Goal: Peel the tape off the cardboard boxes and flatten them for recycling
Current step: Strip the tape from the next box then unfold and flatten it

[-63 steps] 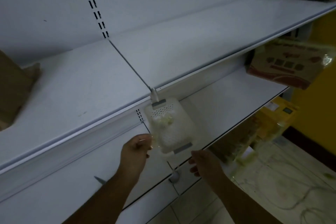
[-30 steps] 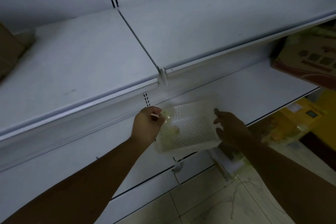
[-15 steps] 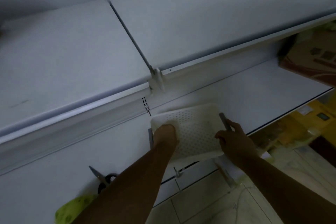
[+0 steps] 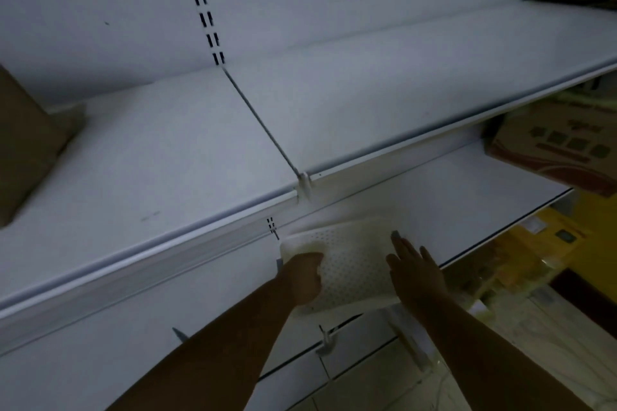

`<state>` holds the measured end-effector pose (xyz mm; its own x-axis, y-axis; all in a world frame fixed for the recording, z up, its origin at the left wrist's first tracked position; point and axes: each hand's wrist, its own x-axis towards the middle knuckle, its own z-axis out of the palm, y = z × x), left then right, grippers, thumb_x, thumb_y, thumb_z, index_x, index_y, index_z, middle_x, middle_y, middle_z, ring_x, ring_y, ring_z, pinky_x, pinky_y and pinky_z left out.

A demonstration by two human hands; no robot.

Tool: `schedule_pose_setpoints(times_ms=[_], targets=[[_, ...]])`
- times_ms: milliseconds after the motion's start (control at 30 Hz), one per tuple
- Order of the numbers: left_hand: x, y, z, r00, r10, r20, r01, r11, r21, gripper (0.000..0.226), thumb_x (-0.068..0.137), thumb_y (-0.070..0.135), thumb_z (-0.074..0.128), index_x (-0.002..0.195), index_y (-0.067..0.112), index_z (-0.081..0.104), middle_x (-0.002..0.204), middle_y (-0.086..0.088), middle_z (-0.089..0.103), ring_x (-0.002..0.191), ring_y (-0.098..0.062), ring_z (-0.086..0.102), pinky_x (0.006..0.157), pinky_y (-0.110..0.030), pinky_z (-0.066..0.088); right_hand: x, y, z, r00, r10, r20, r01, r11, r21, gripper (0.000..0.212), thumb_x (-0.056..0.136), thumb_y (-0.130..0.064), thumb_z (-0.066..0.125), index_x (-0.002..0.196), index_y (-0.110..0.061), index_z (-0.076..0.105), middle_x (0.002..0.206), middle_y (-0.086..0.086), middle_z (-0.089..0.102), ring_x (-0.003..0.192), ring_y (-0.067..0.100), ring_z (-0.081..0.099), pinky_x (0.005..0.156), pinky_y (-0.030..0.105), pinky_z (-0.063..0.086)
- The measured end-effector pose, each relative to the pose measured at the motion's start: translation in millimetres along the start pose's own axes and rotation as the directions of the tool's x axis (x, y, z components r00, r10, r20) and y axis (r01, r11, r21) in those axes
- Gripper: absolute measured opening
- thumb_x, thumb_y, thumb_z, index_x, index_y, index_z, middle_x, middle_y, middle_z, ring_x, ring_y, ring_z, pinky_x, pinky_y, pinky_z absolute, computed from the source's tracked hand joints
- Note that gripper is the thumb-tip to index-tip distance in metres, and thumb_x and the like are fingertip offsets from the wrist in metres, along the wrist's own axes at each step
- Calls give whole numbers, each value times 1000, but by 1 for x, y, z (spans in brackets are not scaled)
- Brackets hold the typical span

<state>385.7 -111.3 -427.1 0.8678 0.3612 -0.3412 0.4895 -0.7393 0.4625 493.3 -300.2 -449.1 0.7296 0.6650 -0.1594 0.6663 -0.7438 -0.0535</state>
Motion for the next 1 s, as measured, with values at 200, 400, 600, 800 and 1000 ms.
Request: schedule_pose_setpoints(times_ms=[200,400,600,800,1000], targets=[[-28,-10,-22,990,128,-63,-134,987,-86,45,94,2,47,138,11,46,134,-17,42,124,-27,44,92,-6,23,-9,-27,-23,997,67,30,-68,997,36,48,100,-22,33,147,-15,25,159,10,-7,146,26,-8,117,44,4],[-42,-10,-42,971,145,-189,-194,942,-275,48,80,-20,42,117,3,64,117,-11,60,99,-20,55,79,-17,42,-34,-49,-36,997,27,78,-28,1000,7,52,98,-23,37,147,-14,24,159,11,-1,146,26,-7,118,42,8],[-36,-7,-47,938,78,-337,-224,879,-420,43,72,-24,44,86,4,73,77,1,61,71,-6,55,74,-6,47,-47,-56,-32,998,-17,64,9,992,129,50,99,-28,37,146,-15,27,159,8,5,147,21,4,119,36,11],[-25,-8,-46,971,18,-237,-132,869,-476,20,73,-9,72,81,9,71,62,5,48,57,-5,47,53,-4,40,-43,-49,-17,998,-11,67,1,991,137,49,97,-29,42,143,-17,34,158,6,15,145,22,16,117,37,20],[-18,-13,-33,985,8,-174,-80,908,-412,20,85,16,69,104,10,69,89,0,59,82,-18,60,62,-12,47,-42,-40,-11,997,-13,72,6,994,105,51,97,-32,41,144,-15,32,157,10,16,144,25,16,116,38,21]])
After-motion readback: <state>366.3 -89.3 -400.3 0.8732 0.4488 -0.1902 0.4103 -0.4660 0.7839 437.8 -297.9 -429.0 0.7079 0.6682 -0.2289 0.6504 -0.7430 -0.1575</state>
